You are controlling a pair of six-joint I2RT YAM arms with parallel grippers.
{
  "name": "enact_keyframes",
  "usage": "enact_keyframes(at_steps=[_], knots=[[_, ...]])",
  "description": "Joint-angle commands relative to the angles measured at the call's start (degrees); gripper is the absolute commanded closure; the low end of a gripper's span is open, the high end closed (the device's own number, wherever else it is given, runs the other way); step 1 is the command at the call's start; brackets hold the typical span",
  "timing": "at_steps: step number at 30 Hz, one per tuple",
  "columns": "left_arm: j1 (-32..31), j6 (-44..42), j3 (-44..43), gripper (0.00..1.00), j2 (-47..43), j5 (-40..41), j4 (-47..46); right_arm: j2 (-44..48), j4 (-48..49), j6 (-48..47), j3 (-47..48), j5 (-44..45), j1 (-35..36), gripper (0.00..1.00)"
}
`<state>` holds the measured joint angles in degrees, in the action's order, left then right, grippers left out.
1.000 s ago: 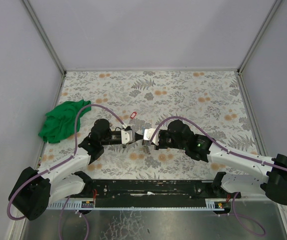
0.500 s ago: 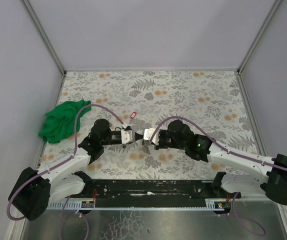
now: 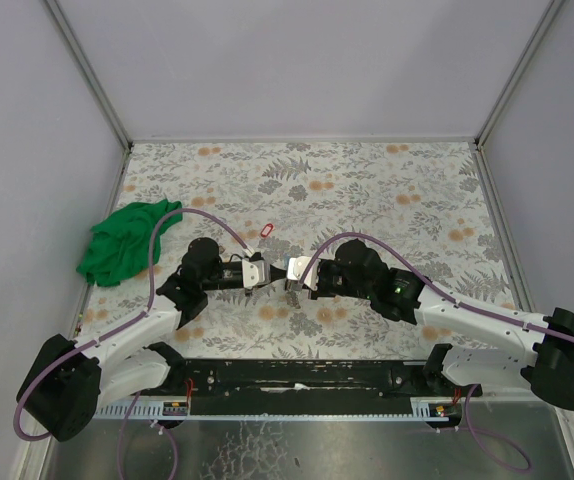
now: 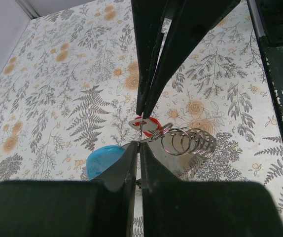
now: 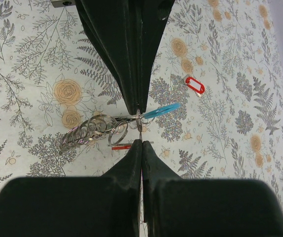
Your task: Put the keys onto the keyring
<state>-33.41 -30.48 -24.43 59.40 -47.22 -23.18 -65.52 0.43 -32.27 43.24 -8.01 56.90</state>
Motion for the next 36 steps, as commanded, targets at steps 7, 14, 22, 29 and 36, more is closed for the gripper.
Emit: enact_keyframes(at_steps=[7, 14, 22, 29, 36], knots=[[-0.5, 0.0, -2.0, 1.00, -0.2, -1.4, -2.4, 0.9, 2.1, 0.9, 3.3, -0.8, 0.5, 1.00], [-0.8, 0.0, -2.2, 1.00, 0.4, -2.5, -2.7, 0.7, 3.3, 0.9, 3.3, -1.7, 0.5, 1.00], [-1.0, -0.4, -2.7, 1.00, 1.1, -4.3, -2.2, 0.6, 4.7, 0.9, 3.3, -3.2, 0.6, 1.00], [-1.2, 0.1, -3.1, 1.00, 0.9, -3.6, -1.3, 0.9, 4.8, 0.9, 3.4, -3.9, 0.5, 1.00], [-3.3, -1.4, -5.2, 1.00, 1.6, 2.4, 3.8, -0.8, 1.9, 0.7, 6.8, -4.8, 0.5, 1.00]])
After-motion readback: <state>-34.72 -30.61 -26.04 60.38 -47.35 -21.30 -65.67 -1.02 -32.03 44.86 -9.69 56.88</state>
